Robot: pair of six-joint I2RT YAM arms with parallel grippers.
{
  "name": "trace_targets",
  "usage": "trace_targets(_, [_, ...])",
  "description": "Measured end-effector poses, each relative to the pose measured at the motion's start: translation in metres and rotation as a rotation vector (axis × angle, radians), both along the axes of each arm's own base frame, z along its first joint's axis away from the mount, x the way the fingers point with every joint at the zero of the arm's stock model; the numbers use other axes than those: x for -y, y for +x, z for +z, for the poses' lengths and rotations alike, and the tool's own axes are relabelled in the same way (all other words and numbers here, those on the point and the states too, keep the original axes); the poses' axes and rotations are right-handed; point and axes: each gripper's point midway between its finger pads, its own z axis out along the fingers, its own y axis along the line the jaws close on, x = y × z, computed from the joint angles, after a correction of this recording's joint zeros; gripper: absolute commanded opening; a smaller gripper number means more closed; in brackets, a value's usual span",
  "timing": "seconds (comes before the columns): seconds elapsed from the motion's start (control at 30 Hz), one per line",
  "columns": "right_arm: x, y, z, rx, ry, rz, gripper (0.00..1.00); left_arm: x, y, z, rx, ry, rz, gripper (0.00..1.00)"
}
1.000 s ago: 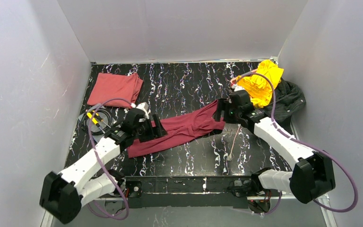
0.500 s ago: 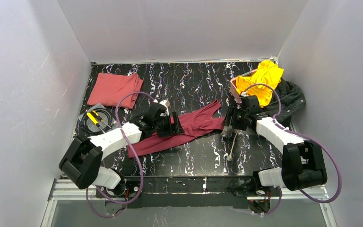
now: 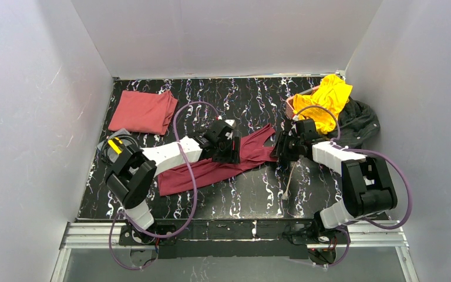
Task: Fold and stack the mixed laundry pile
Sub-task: Fold the tank top at the center of the board.
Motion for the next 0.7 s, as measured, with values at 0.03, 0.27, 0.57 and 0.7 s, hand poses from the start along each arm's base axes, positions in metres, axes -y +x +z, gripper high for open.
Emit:
trace_targets(0.03, [-0.001,0.0,-0.002,-0.005,0.005,0.004,0.54,-0.001,-0.001,-0.005,-0.008,0.017,-0.003,0.56])
trace_targets(0.27, [-0.008,0.005,-0.007,-0.003,0.033,0.021,0.39,-0.009,0.0,-0.029,-0.031,0.118,0.01,0.43])
trace_targets(0.57, [-0.001,-0.006,-0.011,-0.042,-0.002,0.02,0.16,-0.012,0.017,-0.031,0.011,0.165,0.069,0.04])
trace_targets(0.7, [0.014,-0.02,0.003,-0.051,-0.072,0.002,0.16,-0.018,0.022,-0.03,0.031,0.186,0.108,0.0])
